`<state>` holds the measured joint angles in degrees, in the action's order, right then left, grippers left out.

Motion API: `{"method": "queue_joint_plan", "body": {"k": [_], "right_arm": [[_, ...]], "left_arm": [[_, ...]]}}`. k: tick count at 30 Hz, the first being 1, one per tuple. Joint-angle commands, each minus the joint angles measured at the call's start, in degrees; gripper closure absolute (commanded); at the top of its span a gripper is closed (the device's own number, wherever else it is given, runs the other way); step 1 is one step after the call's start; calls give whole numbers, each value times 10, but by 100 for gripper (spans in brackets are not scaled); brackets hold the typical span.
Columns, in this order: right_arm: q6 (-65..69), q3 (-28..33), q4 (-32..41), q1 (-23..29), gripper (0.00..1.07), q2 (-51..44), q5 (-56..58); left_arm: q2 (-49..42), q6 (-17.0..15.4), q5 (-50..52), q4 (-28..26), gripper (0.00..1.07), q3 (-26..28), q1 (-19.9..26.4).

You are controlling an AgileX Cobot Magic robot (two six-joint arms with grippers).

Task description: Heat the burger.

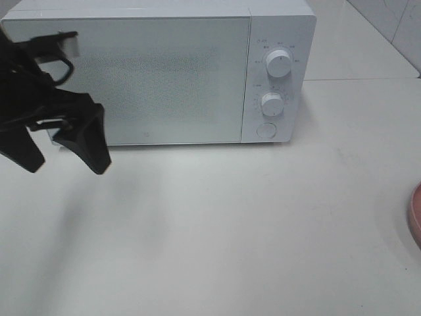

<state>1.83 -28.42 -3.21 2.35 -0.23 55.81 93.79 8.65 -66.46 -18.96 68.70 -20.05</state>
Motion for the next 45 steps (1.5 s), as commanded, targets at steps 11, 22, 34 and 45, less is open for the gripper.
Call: {"method": "queue_joint_plan", "body": {"k": [11, 22, 34, 45], "right_arm": [[-3, 2, 3, -2, 33, -14, -8], [-3, 2, 3, -2, 33, -14, -8], [-3, 2, 3, -2, 33, -14, -8], [-3, 2, 3, -2, 33, -14, -8]], "left_arm": [[-172, -48, 3, 69, 8, -134, 127], [-380, -48, 18, 97, 8, -281, 171], [-595, -50, 56, 99, 8, -384, 171], [-731, -54, 49, 147, 9, -389, 171]]}}
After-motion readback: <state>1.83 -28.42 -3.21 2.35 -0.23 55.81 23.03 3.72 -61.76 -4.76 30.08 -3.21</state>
